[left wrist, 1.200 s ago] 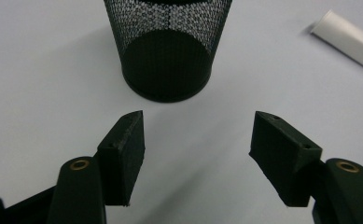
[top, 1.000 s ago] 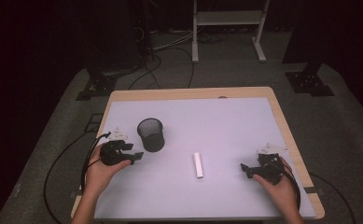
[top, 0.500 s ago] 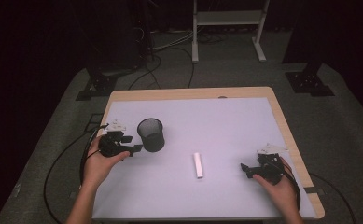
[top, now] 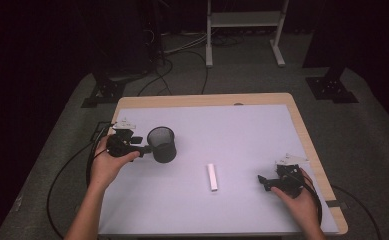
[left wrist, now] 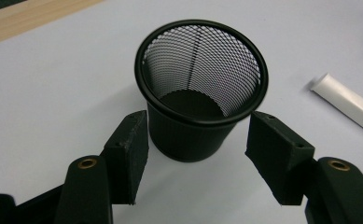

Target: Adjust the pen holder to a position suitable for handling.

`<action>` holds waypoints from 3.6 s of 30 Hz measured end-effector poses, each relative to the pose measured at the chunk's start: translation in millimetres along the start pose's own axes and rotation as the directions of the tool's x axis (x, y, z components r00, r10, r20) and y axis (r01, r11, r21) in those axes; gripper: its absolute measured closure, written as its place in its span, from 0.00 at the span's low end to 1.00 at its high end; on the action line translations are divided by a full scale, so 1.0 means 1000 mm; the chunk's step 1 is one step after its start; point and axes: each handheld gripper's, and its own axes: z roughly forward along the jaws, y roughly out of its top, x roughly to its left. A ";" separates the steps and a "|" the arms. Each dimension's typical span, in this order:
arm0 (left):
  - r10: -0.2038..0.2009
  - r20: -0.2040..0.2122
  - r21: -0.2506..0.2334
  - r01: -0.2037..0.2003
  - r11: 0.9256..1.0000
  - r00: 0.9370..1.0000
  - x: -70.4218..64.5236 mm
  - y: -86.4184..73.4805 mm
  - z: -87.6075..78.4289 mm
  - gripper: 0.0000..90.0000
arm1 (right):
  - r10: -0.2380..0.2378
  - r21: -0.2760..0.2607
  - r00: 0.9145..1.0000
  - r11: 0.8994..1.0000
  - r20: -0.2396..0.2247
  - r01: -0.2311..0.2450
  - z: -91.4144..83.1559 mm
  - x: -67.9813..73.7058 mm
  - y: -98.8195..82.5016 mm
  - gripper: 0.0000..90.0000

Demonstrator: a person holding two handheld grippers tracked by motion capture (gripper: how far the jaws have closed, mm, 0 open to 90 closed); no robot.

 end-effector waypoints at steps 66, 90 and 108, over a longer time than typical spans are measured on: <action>-0.005 -0.085 0.128 0.016 0.992 0.996 0.003 0.032 0.055 0.92 | 0.000 0.000 1.000 1.000 0.000 0.000 0.000 0.000 0.000 0.11; 0.036 0.016 0.125 -0.037 0.991 0.999 -0.038 0.026 0.034 0.92 | -0.001 0.000 1.000 1.000 0.001 0.001 0.000 0.000 0.000 0.11; 0.078 0.110 0.144 -0.094 0.985 0.991 -0.072 0.012 0.030 0.92 | -0.002 -0.001 1.000 1.000 0.001 0.002 0.000 0.000 0.000 0.11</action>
